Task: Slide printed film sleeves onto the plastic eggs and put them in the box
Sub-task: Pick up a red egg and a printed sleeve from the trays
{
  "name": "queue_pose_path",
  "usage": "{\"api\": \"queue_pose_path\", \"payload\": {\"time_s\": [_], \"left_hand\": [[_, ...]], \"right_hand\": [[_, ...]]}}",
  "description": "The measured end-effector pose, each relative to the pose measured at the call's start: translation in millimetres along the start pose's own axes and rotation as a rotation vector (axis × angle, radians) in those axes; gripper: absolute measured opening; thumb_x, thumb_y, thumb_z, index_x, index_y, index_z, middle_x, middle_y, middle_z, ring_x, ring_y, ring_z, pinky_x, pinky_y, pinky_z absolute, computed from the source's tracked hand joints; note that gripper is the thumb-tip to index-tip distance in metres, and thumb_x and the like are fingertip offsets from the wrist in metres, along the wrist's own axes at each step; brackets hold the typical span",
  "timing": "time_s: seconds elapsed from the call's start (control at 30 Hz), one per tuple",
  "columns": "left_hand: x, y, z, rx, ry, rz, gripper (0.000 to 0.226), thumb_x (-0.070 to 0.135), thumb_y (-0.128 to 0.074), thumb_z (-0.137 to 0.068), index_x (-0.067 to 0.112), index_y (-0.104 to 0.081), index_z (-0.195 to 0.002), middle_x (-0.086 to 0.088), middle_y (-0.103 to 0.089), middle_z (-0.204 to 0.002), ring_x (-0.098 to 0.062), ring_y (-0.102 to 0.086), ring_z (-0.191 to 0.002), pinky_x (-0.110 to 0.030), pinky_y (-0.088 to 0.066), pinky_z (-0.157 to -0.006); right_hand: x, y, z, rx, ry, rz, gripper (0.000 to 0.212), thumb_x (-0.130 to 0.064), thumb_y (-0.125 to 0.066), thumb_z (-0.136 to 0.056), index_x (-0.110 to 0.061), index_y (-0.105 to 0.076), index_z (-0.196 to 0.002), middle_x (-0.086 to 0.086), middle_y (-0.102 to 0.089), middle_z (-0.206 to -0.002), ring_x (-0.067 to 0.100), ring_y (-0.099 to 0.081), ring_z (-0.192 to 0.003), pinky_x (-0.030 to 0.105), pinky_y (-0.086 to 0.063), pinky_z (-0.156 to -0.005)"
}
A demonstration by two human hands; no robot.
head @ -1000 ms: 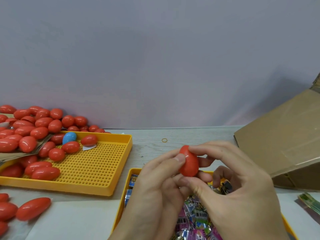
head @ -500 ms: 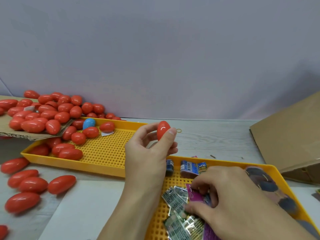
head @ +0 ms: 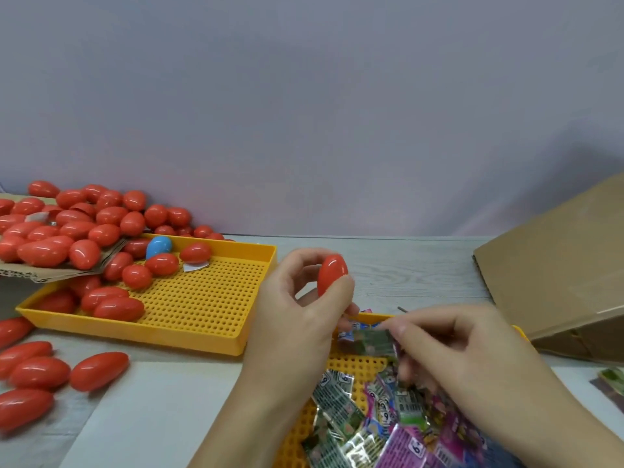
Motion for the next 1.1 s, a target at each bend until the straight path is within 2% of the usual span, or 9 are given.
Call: {"api": "queue_pose_path", "payload": {"time_s": [0.13,0.3,0.4,0.57,0.67,0.8,0.97,1.07,1.1], "left_hand": [[-1.5,-3.0,1.9,-0.103,0.086,0.076,0.015,0.015,-0.056,-0.070,0.023,-0.061,-0.082,-0.010,-0.056,-0.073,-0.019,-0.046,-0.054,-0.030,-0.039,-0.050],[-3.6,-9.4,7.6,-0.222,0.056,-0.212,0.036,0.056,-0.075,-0.061,0.033,-0.069,-0.089,0.006,-0.049,-0.057,-0.013,-0.045,-0.049,-0.028,-0.040,-0.052],[0.6,-10.8,8.8,-0.185,0.033,-0.240,0.039,0.055,-0.088,-0.060,0.026,-0.067,-0.076,0.011,-0.050,-0.053,-0.010,-0.047,-0.047,-0.020,-0.039,-0.049],[2.7,-8.8,7.7,-0.116,0.082,-0.173,0.036,0.047,-0.074,-0.067,0.019,-0.055,-0.055,0.002,-0.039,-0.046,-0.016,-0.037,-0.043,-0.035,-0.035,-0.050],[5.6,-9.2,8.6,-0.112,0.086,-0.165,0.035,0.045,-0.072,-0.068,0.019,-0.056,-0.052,0.002,-0.039,-0.044,-0.015,-0.036,-0.041,-0.037,-0.036,-0.050],[7.1,-9.4,8.8,-0.112,0.072,-0.187,0.036,0.048,-0.072,-0.067,0.019,-0.058,-0.051,0.001,-0.040,-0.044,-0.017,-0.037,-0.042,-0.037,-0.036,-0.051],[6.0,-7.8,8.4,-0.118,0.043,-0.258,0.034,0.039,-0.071,-0.079,0.018,-0.061,-0.055,0.005,-0.041,-0.047,-0.014,-0.041,-0.045,-0.035,-0.039,-0.050],[7.7,-4.3,8.5,-0.131,0.029,-0.290,0.010,0.035,-0.076,-0.073,0.027,-0.070,-0.075,0.008,-0.044,-0.049,-0.012,-0.041,-0.045,-0.024,-0.040,-0.048],[7.5,-3.8,9.3,-0.161,0.024,-0.326,0.015,0.034,-0.078,-0.070,0.030,-0.069,-0.081,0.007,-0.045,-0.051,-0.010,-0.042,-0.044,-0.020,-0.040,-0.047]], "right_hand": [[9.3,1.2,-6.7,0.117,-0.100,-0.340,0.017,-0.025,-0.066,-0.084,-0.015,-0.078,-0.077,0.010,-0.065,-0.058,0.012,-0.048,-0.047,0.026,-0.041,-0.052],[7.9,0.5,-6.3,0.031,-0.125,-0.635,0.035,-0.033,-0.069,-0.060,-0.003,-0.078,-0.077,0.012,-0.060,-0.056,0.015,-0.048,-0.050,0.019,-0.042,-0.044],[5.1,-0.3,-6.5,0.010,-0.114,-0.737,0.034,-0.028,-0.069,-0.059,0.001,-0.077,-0.074,0.014,-0.059,-0.056,0.017,-0.050,-0.050,0.018,-0.042,-0.042],[3.1,0.8,-4.8,0.042,-0.102,-0.810,0.028,-0.022,-0.068,-0.059,-0.003,-0.078,-0.077,0.016,-0.063,-0.059,0.020,-0.059,-0.052,0.020,-0.045,-0.042],[5.0,1.3,-4.0,0.016,-0.095,-0.802,0.021,-0.008,-0.079,-0.062,-0.004,-0.078,-0.082,0.016,-0.066,-0.065,0.021,-0.062,-0.056,0.021,-0.047,-0.044],[7.0,-0.8,-3.0,0.038,-0.097,-0.630,0.033,-0.022,-0.084,-0.064,-0.010,-0.074,-0.093,0.014,-0.072,-0.072,0.022,-0.066,-0.063,0.021,-0.048,-0.050],[5.7,0.6,-0.9,0.362,0.044,-0.209,0.020,-0.007,-0.076,-0.080,-0.024,-0.075,-0.091,-0.006,-0.074,-0.073,0.008,-0.071,-0.059,0.012,-0.051,-0.053],[3.8,5.4,1.2,0.544,0.140,-0.149,0.026,-0.005,-0.074,-0.083,-0.029,-0.072,-0.092,-0.016,-0.071,-0.077,0.004,-0.070,-0.059,0.008,-0.050,-0.053],[3.6,6.7,1.5,0.585,0.156,-0.160,0.026,-0.004,-0.073,-0.084,-0.029,-0.071,-0.092,-0.016,-0.071,-0.078,0.004,-0.070,-0.060,0.009,-0.050,-0.053]]}}
Point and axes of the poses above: each hand's wrist, its own z-axis away from the middle knuckle, its own y-axis out of the back of the hand, x = y × z, the point moved 1 cm from there along -z, towards the middle knuckle
